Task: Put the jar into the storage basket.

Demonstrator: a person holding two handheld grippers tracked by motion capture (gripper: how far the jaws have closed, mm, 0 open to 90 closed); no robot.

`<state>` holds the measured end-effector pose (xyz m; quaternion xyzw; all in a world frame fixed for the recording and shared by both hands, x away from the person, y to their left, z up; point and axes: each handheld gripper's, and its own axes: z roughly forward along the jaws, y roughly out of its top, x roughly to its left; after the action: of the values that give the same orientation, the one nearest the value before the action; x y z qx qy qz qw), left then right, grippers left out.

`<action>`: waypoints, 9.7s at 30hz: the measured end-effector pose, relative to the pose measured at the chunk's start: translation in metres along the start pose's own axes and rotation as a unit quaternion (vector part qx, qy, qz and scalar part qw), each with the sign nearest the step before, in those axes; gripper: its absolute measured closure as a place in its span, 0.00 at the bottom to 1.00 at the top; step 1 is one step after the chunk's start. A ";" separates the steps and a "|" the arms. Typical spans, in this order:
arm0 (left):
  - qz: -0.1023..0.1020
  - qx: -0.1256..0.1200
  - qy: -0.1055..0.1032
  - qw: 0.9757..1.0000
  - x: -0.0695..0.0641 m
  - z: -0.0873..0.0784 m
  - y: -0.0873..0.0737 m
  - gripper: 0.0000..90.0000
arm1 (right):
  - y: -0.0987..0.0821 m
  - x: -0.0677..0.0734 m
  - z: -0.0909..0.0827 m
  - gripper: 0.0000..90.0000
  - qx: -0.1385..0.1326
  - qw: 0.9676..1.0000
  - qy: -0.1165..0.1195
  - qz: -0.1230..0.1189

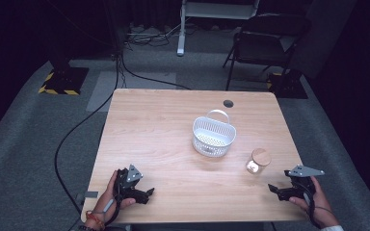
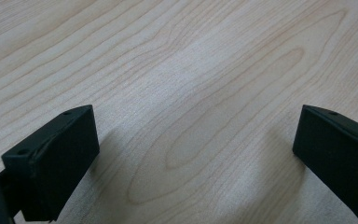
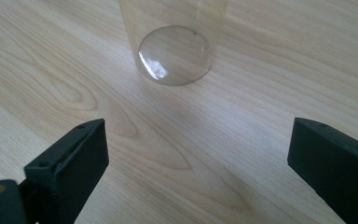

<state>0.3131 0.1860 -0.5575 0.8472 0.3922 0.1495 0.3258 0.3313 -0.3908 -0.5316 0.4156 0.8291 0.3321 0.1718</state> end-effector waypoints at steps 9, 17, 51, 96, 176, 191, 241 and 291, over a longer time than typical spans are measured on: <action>0.000 0.000 0.000 1.000 0.000 0.000 0.000 0.00 | 0.013 0.003 0.001 0.06 -0.008 1.000 -0.005 -0.004; 0.000 0.000 0.000 1.000 0.000 0.000 0.000 0.00 | 0.028 0.008 0.005 0.06 -0.012 1.000 -0.002 -0.017; 0.000 0.000 0.000 1.000 0.000 0.000 0.000 0.00 | 0.071 0.004 0.049 0.12 -0.009 1.000 0.006 -0.011; 0.000 0.000 0.000 1.000 0.000 0.000 0.000 0.00 | 0.144 0.038 0.014 0.28 -0.063 0.996 0.035 -0.048; 0.002 -0.001 -0.001 1.000 0.000 0.000 0.000 0.00 | 0.216 0.082 0.135 0.28 0.025 0.999 0.022 -0.011; 0.002 -0.001 -0.001 1.000 0.000 0.000 0.000 0.00 | 0.215 0.081 0.140 0.24 0.039 0.999 0.014 0.002; 0.002 -0.001 -0.002 1.000 0.000 0.000 0.000 0.00 | 0.215 0.084 0.131 0.04 -0.001 0.999 0.023 -0.032; 0.002 -0.001 -0.001 1.000 0.000 0.000 0.000 0.00 | 0.199 0.084 0.060 0.04 -0.011 0.983 0.012 -0.183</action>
<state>0.3132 0.1865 -0.5576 0.8478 0.3903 0.1491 0.3267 0.4294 -0.2125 -0.4382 0.2511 0.8896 0.3086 0.2243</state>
